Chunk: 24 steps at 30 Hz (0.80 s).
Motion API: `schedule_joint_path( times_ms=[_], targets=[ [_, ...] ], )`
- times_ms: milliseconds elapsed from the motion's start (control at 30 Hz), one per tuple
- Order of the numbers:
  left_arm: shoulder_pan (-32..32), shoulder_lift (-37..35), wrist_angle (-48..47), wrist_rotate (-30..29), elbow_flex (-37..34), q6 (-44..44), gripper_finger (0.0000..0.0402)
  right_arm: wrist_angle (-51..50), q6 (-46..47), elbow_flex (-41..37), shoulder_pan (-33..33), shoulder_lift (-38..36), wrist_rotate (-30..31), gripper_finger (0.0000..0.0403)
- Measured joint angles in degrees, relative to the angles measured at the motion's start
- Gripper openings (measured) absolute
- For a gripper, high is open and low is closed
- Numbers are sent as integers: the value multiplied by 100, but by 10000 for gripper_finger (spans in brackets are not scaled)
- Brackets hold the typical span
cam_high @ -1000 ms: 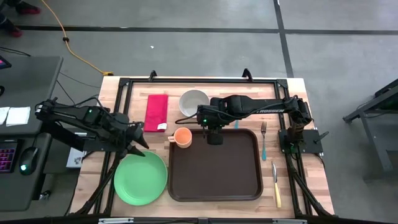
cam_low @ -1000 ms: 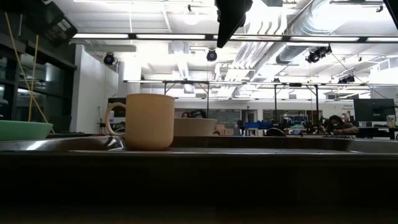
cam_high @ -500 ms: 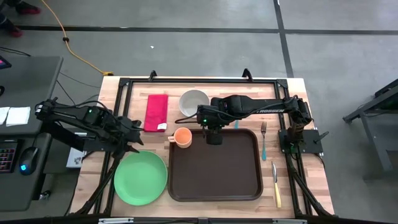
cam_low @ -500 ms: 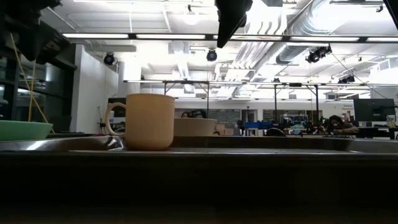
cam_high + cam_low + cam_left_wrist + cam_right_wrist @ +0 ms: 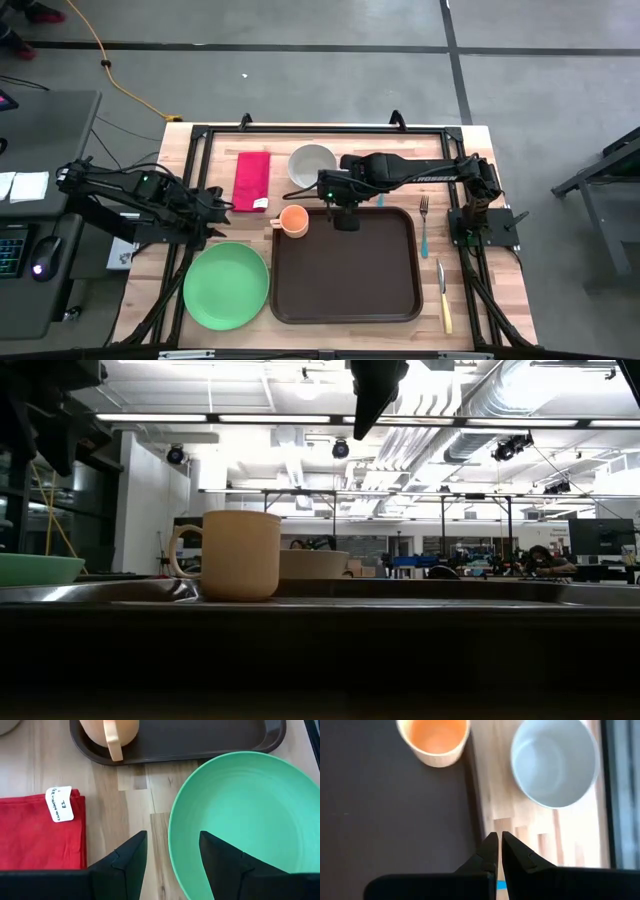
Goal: Set up tray
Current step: Put the green plate to the bottom right of the yellow cup on the brown serving tray
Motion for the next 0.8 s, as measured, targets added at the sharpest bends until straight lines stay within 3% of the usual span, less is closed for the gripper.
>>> schedule_joint_path(
  times_ms=[300, 600, 800],
  targets=[
    [0, 0, 0, -58, -2, -7, 205, -335, 109, -4, -107, -58, 614, 0],
    [0, 0, -102, -103, -2, -4, 206, -375, 232, -79, -105, -687, 1142, 0],
    [0, 0, -120, -221, -2, -4, 207, 342, 561, -1476, -98, -1648, 1066, 0]
  ],
)
